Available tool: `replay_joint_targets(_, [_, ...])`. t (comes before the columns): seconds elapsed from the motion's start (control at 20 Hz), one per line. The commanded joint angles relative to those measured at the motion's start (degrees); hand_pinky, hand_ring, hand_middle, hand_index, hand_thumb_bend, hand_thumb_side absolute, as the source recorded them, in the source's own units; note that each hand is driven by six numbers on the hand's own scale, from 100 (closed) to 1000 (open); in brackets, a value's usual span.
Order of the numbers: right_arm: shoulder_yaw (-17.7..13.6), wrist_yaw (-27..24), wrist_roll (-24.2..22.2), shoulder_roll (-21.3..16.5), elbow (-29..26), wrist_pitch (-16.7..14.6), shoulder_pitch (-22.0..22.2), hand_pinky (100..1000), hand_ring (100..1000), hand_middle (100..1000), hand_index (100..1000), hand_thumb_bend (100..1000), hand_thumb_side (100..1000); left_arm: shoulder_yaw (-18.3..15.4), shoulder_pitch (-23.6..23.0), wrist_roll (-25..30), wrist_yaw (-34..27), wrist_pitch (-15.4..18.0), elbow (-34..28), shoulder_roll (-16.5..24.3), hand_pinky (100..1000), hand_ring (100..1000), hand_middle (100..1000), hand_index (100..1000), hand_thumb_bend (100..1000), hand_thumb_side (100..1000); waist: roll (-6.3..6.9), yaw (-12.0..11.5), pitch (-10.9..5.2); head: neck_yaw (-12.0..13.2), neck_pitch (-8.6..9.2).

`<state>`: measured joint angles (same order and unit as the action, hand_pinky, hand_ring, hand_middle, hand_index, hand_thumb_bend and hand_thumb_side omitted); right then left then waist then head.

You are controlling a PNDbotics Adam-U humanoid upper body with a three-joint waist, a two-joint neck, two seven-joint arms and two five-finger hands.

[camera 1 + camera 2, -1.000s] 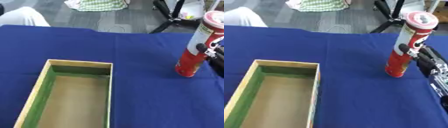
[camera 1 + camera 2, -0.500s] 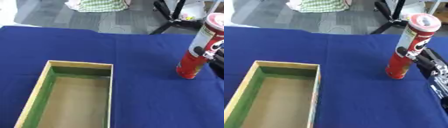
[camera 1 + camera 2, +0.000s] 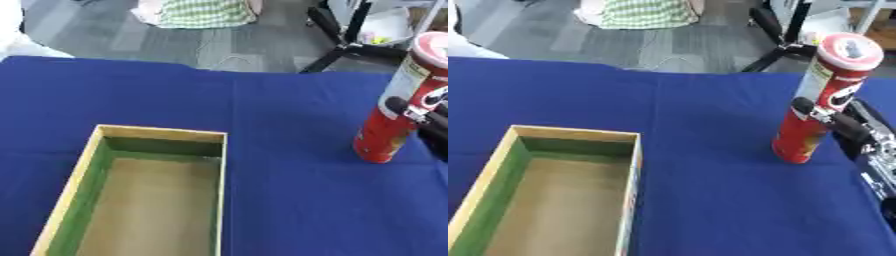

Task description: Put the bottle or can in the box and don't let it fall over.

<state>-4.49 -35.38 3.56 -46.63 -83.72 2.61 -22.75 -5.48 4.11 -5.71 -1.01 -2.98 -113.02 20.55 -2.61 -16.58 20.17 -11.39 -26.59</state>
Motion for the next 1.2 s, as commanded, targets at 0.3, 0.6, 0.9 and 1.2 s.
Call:
replay_joint_targets(0.3, [-0.1, -3.4, -0.4, -1.7, -0.4, 0.3, -0.7, 970, 1000, 1000, 671, 865, 258, -0.3, 0.2, 0.2, 0.1, 0.0, -1.0, 0.6, 981, 817, 840, 830, 100, 682, -0.06, -0.2, -0.81, 0.1, 0.76])
replay_joint_targets(0.6, [-0.1, -4.7, -0.9, -1.7, -0.4, 0.4, -0.6, 973, 1000, 1000, 625, 735, 143, -0.3, 0.1, 0.2, 0.2, 0.0, -1.0, 0.5, 982, 817, 840, 830, 100, 681, -0.14, -0.2, -0.84, 0.1, 0.71])
replay_joint_targets(0.9, [0.0, -5.8, -1.5, -1.5, -0.7, 0.6, -0.5, 974, 1000, 1000, 552, 659, 100, -0.4, 0.1, 0.2, 0.1, 0.0, -1.1, 0.5, 983, 817, 839, 830, 100, 679, -0.16, -0.2, -0.95, 0.2, 0.56])
replay_joint_targets(1.2, [0.0, -6.7, -2.4, -1.4, -1.1, 0.5, -0.2, 974, 1000, 1000, 496, 610, 100, -0.3, 0.1, 0.3, 0.1, 0.0, -1.0, 0.5, 984, 817, 839, 830, 100, 679, -0.2, -0.2, -1.09, 0.3, 0.44])
